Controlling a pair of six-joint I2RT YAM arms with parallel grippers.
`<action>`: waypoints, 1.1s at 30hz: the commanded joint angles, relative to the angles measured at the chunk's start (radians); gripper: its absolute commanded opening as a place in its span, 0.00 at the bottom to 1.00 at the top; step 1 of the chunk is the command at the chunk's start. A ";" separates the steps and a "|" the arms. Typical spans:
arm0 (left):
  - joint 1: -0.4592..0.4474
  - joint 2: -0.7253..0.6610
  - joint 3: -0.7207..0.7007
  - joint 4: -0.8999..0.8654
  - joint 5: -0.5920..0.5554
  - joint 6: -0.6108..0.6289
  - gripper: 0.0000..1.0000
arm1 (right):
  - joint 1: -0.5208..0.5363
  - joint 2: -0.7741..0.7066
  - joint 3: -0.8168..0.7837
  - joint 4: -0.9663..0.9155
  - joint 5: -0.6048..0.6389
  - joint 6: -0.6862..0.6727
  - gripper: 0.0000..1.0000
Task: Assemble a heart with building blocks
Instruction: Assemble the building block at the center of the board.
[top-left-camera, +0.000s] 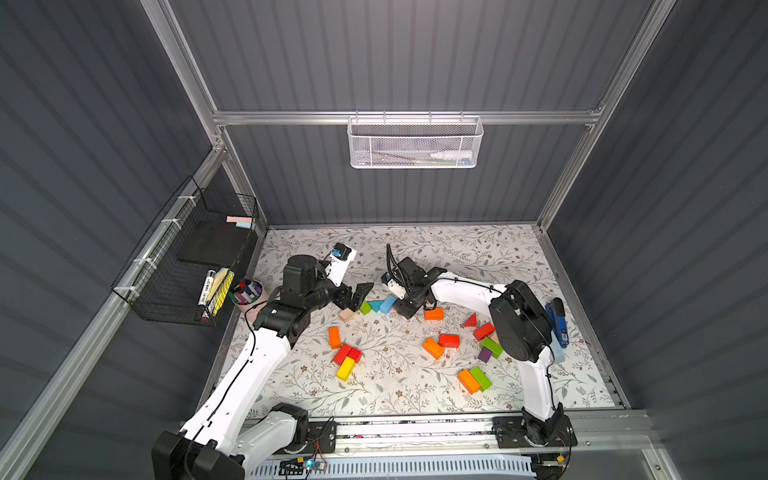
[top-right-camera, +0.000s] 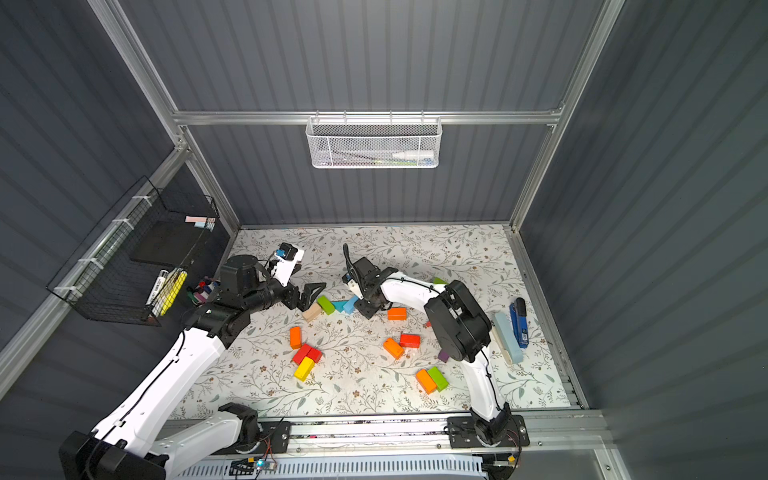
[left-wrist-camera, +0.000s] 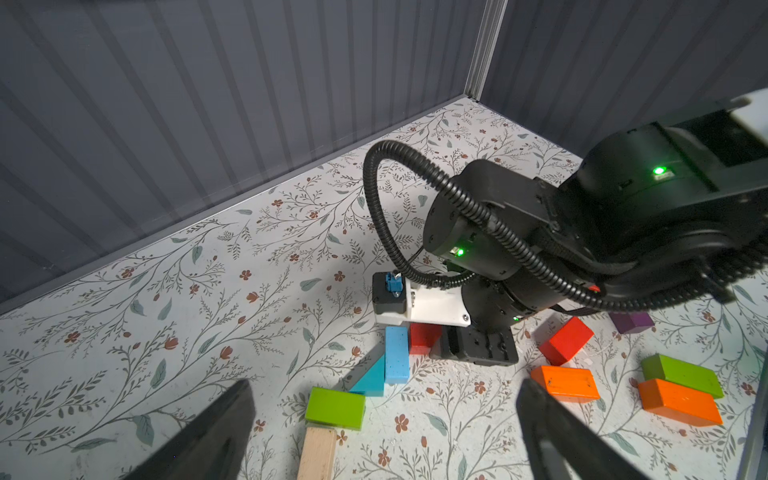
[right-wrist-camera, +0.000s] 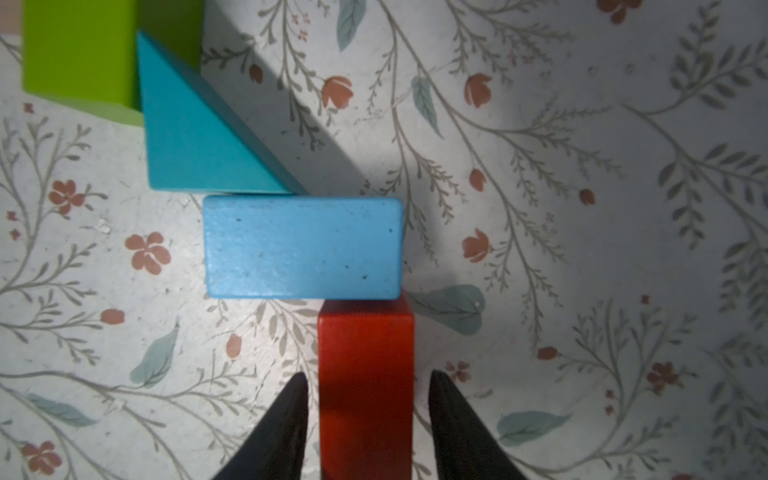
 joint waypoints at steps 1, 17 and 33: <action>-0.001 0.000 -0.012 -0.003 -0.050 -0.061 0.99 | 0.004 -0.098 -0.022 -0.018 -0.022 -0.002 0.56; 0.025 -0.112 0.128 -0.196 -0.776 -0.176 0.99 | 0.183 -0.215 -0.016 0.110 -0.097 0.742 0.58; 0.025 -0.308 0.225 -0.181 -0.959 -0.124 0.99 | 0.358 0.120 0.329 0.076 0.014 0.837 0.57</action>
